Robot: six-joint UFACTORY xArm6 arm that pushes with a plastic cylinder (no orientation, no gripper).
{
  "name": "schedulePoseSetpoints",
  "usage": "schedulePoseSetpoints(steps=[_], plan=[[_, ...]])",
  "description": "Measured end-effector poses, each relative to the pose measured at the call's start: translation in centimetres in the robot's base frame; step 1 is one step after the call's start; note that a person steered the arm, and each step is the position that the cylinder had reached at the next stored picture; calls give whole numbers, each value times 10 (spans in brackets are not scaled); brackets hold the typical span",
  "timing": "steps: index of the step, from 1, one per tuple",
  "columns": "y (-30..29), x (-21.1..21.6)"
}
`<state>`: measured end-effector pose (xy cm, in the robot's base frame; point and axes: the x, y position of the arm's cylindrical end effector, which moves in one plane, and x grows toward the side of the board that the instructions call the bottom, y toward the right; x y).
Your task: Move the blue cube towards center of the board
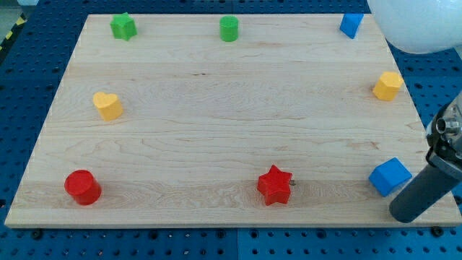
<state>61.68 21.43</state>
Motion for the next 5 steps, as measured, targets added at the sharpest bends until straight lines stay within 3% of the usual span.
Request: schedulePoseSetpoints(steps=[2, 5], plan=[[24, -6], [2, -34]])
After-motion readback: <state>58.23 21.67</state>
